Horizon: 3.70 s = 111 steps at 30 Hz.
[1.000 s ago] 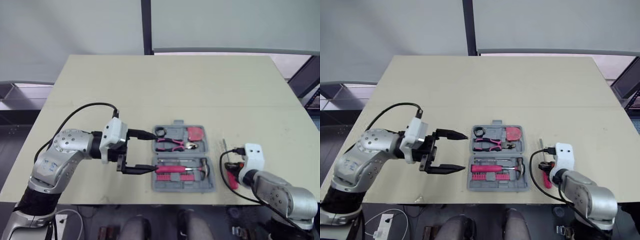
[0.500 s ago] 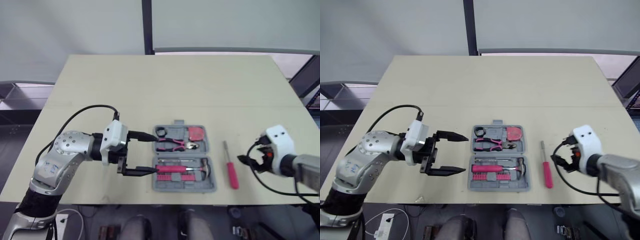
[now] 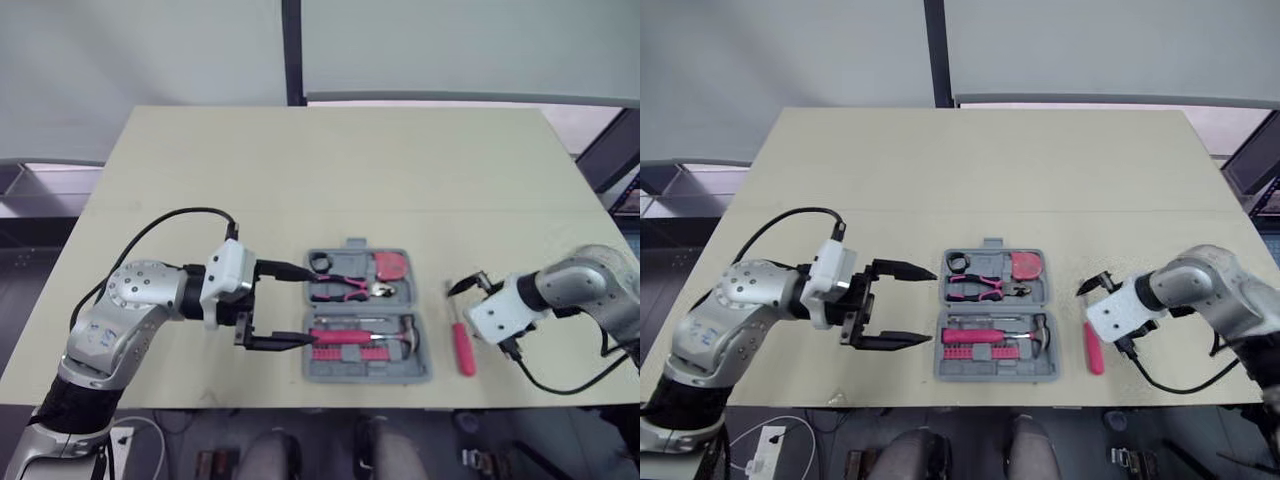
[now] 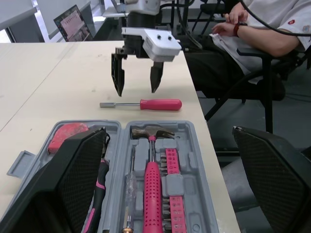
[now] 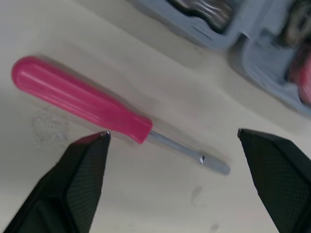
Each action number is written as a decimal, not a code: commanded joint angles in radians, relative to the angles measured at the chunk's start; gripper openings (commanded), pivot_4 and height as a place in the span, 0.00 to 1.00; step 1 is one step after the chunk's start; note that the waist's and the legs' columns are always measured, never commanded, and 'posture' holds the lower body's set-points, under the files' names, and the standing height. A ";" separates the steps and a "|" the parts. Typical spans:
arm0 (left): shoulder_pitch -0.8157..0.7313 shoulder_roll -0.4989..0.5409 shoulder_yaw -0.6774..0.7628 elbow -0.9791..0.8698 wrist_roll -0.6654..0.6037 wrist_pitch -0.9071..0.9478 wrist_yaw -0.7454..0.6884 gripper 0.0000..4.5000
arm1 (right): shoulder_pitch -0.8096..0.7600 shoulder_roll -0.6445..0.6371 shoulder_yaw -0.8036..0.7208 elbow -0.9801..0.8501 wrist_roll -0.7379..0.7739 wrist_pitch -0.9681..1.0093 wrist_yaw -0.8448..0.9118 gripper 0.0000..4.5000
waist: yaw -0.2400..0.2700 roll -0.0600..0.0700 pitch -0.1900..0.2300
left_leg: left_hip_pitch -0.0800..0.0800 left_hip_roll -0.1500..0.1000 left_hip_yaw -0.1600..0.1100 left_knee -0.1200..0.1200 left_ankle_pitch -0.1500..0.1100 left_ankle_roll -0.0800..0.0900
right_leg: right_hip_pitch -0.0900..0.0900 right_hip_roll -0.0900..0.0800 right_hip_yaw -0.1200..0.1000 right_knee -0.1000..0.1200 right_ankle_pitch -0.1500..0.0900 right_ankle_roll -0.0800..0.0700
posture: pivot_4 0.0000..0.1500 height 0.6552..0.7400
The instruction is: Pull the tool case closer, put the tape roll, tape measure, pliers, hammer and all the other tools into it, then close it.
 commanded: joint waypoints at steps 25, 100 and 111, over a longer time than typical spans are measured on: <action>-0.042 -0.011 0.003 -0.005 0.016 -0.017 0.006 1.00 | 0.035 -0.054 0.038 0.125 0.113 -0.109 -0.007 0.09 | -0.013 0.001 0.001 | 0.000 0.001 -0.004 0.002 0.001 0.000 | 0.001 -0.001 -0.001 0.004 -0.001 -0.002 | 1.00 1.00; -0.091 -0.028 -0.026 0.055 0.058 -0.069 -0.099 1.00 | 0.697 0.648 -0.691 -0.516 0.615 1.310 -0.711 1.00 | 0.002 0.001 0.000 | 0.002 0.000 0.000 0.000 0.001 -0.001 | 0.000 0.002 0.000 0.007 0.000 -0.001 | 1.00 1.00; -0.094 -0.029 -0.033 0.068 0.070 -0.083 -0.102 1.00 | 0.685 0.655 -0.687 -0.548 0.618 1.331 -0.736 0.15 | 0.004 0.001 0.000 | 0.002 0.000 0.000 0.000 0.001 -0.001 | 0.000 0.002 0.001 0.007 0.000 -0.001 | 1.00 1.00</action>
